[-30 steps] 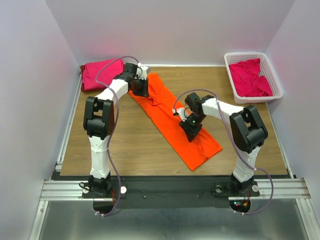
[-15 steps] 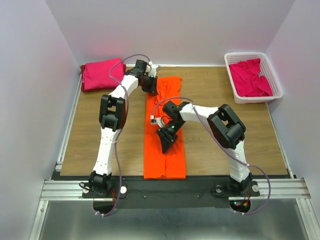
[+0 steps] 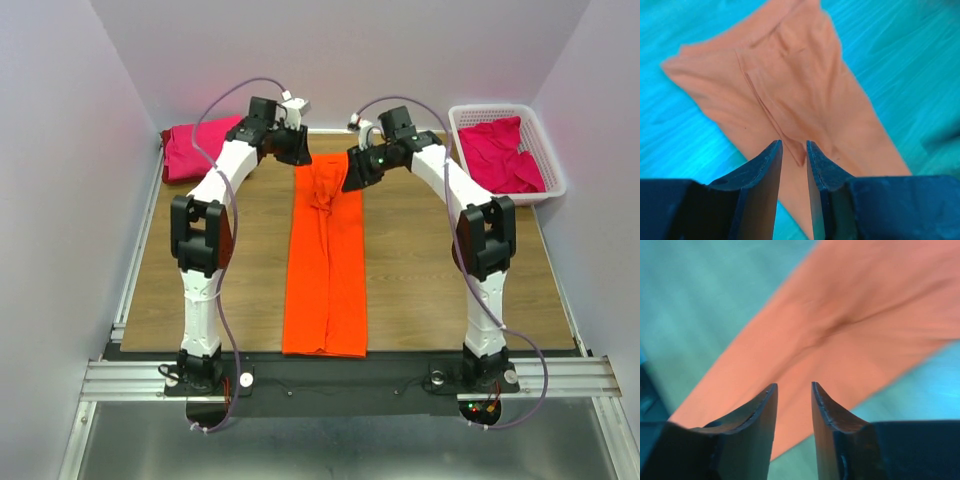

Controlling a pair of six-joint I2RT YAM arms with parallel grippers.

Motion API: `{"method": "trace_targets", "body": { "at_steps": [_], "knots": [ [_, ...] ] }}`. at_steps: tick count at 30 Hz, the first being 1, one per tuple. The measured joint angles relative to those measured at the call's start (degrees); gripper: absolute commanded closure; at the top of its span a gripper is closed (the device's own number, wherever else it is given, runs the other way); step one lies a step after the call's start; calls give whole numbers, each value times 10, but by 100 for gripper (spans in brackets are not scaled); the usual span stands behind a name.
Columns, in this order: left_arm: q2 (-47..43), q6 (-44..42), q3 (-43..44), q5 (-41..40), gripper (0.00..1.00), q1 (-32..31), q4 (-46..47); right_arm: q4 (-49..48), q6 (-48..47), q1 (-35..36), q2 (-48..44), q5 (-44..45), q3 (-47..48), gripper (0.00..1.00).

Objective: Fold and stack the t-shirts
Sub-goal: Fold the tshirt

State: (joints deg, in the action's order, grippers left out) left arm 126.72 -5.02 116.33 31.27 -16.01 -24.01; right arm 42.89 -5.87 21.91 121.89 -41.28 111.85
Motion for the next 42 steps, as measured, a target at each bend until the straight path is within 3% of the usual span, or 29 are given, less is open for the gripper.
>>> {"method": "trace_targets", "body": {
  "at_steps": [7, 14, 21, 34, 42],
  "knots": [
    [-54, 25, -59, 24, 69, 3, 53, -32, 32, -8, 115, 139, 111, 67],
    [-19, 41, -141, 37, 74, 2, 55, -34, 61, 1, 176, 206, 104, 69],
    [23, 56, -163, 30, 80, 3, 60, -67, 86, 1, 181, 246, 88, 69],
    [181, 81, 75, 33, 79, 20, 39, -146, 132, -12, 269, 305, 208, 68],
    [227, 101, 142, 40, 72, 35, 58, -182, 131, -27, 315, 325, 270, 64]
  ]
}}
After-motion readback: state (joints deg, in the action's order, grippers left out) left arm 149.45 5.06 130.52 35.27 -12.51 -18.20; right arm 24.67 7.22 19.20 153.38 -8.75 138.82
